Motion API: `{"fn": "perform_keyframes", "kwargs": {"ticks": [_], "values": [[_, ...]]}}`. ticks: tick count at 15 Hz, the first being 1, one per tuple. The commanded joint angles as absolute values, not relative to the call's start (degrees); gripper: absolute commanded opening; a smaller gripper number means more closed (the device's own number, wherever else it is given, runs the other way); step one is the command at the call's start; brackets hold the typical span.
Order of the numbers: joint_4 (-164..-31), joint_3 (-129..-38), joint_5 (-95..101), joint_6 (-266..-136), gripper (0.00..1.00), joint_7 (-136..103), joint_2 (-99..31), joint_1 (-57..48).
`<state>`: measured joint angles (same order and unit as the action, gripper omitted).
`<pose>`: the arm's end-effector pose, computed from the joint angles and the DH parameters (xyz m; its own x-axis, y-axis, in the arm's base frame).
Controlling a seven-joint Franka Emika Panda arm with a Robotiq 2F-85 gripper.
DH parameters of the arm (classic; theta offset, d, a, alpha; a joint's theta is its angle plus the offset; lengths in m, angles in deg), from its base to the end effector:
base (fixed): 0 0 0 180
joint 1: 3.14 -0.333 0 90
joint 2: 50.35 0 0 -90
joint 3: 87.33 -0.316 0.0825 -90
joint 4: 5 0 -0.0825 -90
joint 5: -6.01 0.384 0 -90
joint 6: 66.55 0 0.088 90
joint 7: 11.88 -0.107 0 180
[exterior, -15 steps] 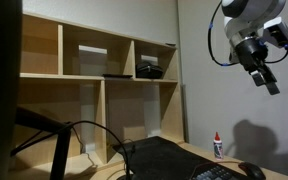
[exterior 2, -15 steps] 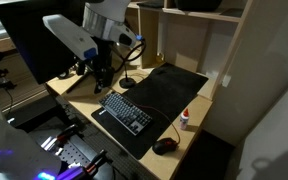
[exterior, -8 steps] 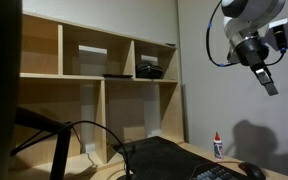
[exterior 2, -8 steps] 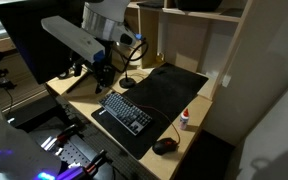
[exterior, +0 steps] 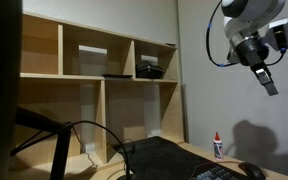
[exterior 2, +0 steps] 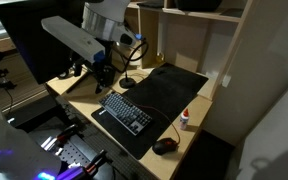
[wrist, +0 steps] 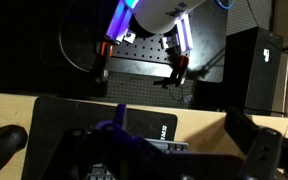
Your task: Press the escape key on the keyboard
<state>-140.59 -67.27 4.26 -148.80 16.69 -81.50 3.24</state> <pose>0.3033 -0.1674 0.4855 0.9463 0.1652 -0.2777 0.0709 -0.9447 -0.3203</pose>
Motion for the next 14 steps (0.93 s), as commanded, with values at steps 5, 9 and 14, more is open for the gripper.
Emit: {"fn": "perform_keyframes", "kwargs": {"ticks": [5,9,14], "values": [[-144.6,-69.7,4.3,-153.1,1.00,14.4,-81.2,3.4],[-157.7,-79.0,4.0,-172.7,1.00,5.8,-87.8,0.8],[-159.3,-83.1,4.6,-175.7,1.00,-1.0,-87.2,-1.8]]}}
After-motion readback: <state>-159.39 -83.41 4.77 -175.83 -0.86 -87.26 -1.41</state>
